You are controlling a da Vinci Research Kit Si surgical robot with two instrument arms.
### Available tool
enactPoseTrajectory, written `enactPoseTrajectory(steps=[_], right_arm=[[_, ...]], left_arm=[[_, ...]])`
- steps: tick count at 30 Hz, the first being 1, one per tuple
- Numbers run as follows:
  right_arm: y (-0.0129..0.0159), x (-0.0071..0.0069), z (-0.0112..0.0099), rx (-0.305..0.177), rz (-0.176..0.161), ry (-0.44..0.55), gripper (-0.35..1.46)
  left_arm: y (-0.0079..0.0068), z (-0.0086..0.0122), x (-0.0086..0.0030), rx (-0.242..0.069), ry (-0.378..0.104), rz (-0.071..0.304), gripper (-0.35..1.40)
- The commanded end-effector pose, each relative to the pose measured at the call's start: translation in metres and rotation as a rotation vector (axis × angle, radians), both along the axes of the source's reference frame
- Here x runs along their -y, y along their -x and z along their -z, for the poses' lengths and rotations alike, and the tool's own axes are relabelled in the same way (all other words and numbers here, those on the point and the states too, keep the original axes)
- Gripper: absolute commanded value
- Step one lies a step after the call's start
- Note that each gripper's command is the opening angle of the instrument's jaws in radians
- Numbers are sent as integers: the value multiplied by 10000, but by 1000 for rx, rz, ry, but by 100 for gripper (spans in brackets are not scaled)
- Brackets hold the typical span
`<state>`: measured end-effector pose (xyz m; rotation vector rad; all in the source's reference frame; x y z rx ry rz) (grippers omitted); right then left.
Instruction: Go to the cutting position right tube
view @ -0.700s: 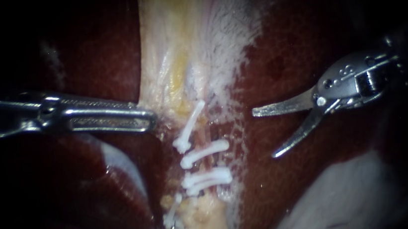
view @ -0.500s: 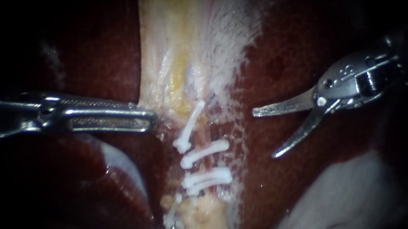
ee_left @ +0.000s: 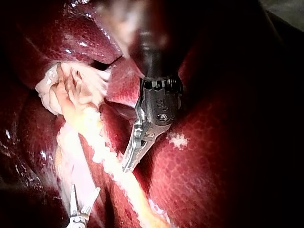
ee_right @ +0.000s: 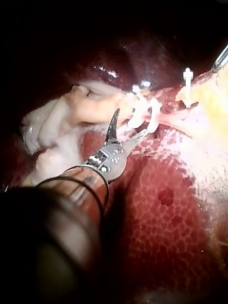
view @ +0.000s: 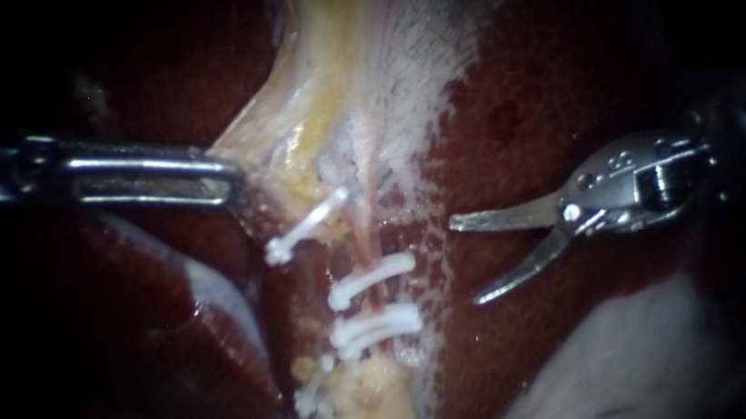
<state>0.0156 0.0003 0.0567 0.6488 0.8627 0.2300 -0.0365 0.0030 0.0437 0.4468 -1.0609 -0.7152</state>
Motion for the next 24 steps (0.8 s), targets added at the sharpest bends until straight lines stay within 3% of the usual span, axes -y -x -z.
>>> enactPoseTrajectory(steps=[1, 9, 24], right_arm=[[-1, 2, -2, 3, 6, -9, 117], [-16, 14, -12, 21, 22, -73, 92], [-38, 20, -22, 46, 32, -138, 43]], left_arm=[[0, 6, 0, 0, 10, 2, -35], [-3, 38, 0, 12, 26, 10, -35], [-1, 43, 2, 10, 26, 13, -35]])
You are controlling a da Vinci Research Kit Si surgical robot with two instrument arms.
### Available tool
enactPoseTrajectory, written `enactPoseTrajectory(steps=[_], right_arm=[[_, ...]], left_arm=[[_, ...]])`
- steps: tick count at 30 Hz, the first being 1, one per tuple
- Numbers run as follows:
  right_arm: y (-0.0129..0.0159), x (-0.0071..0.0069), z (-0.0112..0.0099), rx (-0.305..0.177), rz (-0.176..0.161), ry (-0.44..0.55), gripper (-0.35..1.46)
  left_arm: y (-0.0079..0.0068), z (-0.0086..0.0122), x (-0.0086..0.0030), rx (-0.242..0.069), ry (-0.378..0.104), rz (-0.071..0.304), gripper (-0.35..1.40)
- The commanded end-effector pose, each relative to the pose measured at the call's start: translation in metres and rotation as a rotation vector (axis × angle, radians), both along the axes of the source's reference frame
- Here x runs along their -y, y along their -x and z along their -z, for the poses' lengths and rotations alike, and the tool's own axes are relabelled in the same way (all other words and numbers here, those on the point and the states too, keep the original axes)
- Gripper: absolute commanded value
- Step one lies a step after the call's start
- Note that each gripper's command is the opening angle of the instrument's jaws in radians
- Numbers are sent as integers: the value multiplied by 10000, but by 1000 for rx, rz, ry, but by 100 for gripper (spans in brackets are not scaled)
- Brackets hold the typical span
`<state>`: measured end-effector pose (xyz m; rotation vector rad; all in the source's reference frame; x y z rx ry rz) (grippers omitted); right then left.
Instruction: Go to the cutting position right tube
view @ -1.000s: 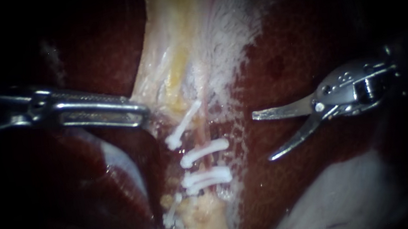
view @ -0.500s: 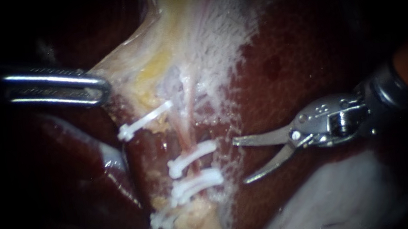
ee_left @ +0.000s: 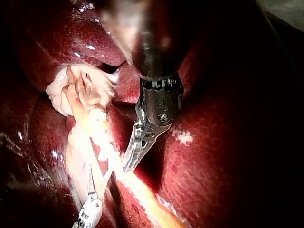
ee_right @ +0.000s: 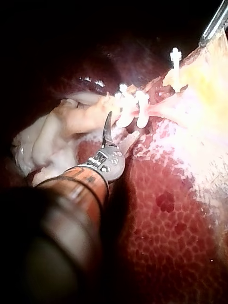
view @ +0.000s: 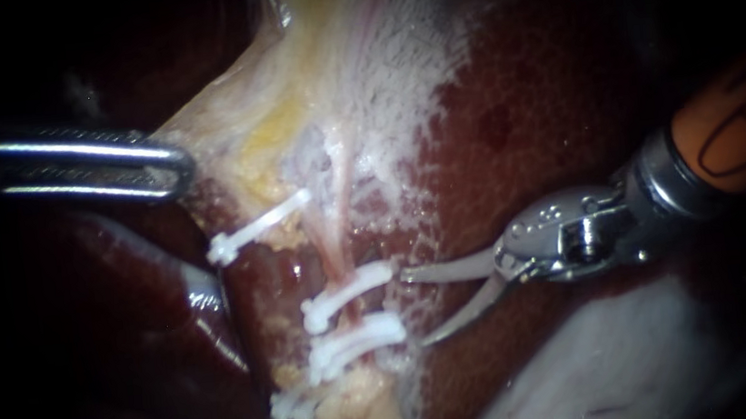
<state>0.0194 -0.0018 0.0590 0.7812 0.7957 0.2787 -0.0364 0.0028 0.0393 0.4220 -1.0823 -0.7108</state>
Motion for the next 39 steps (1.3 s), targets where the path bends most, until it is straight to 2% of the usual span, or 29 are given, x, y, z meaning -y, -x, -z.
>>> enactPoseTrajectory(steps=[1, 6, 14, 22, 39], right_arm=[[-2, 0, 0, 1, 4, -8, 40], [-10, 3, -6, -2, 18, -10, 33], [-27, 4, -12, -12, 65, -30, 25], [-42, 7, -20, -9, 66, -28, 25], [-64, 5, -23, -4, 59, -28, 23]], left_arm=[[0, 0, 0, 0, 0, 0, -35], [1, 1, 1, -1, 0, 1, -35], [2, 3, 2, -2, 0, 2, -35], [2, 3, 2, -2, 0, 2, -35], [4, 2, 4, -3, 2, 4, -35]])
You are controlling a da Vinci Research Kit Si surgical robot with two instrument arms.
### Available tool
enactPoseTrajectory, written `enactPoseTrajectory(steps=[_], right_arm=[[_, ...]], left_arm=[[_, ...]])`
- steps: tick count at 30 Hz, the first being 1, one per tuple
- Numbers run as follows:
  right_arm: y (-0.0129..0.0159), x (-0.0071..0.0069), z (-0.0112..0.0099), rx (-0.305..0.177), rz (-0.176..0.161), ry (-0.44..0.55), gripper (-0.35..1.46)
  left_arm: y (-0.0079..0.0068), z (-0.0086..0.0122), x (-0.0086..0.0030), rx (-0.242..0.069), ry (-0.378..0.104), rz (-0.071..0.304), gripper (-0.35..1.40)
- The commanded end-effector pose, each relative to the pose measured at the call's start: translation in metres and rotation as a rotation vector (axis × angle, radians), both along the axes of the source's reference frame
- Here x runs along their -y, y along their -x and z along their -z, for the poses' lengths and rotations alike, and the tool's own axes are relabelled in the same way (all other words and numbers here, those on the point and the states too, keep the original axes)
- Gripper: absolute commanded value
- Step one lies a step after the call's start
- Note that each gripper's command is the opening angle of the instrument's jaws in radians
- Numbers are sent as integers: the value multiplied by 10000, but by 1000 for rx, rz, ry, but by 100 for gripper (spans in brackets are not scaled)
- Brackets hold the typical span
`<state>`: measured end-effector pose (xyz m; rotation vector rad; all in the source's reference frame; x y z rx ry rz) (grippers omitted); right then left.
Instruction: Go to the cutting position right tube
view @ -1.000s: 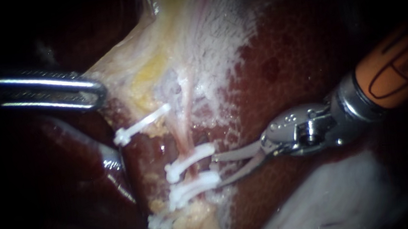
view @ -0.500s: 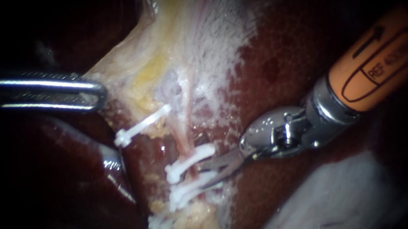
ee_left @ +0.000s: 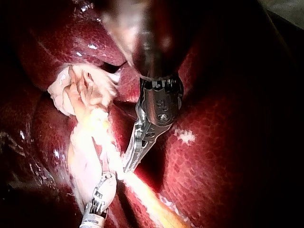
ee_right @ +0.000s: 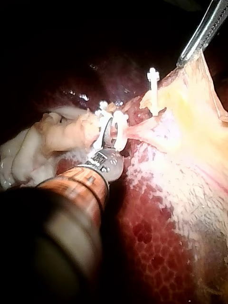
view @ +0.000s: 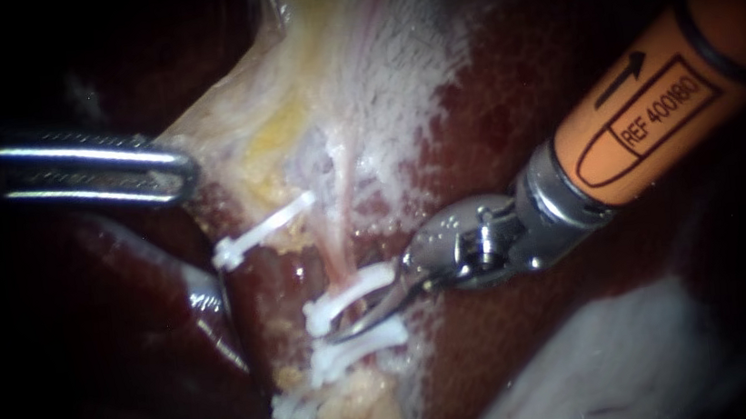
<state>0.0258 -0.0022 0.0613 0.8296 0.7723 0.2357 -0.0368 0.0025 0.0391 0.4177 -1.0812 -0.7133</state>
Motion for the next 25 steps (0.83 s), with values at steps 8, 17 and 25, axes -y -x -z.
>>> enactPoseTrajectory(steps=[8, 17, 25], right_arm=[[-1, 0, 0, -1, 1, -1, 23], [-1, 0, 0, -1, 1, 0, 23], [-2, 1, -1, -1, 2, 0, 21]], left_arm=[[0, 0, 0, -1, 0, 0, -35], [0, -1, 0, 0, 0, 0, -35], [0, -1, 0, 0, 1, 0, -35]])
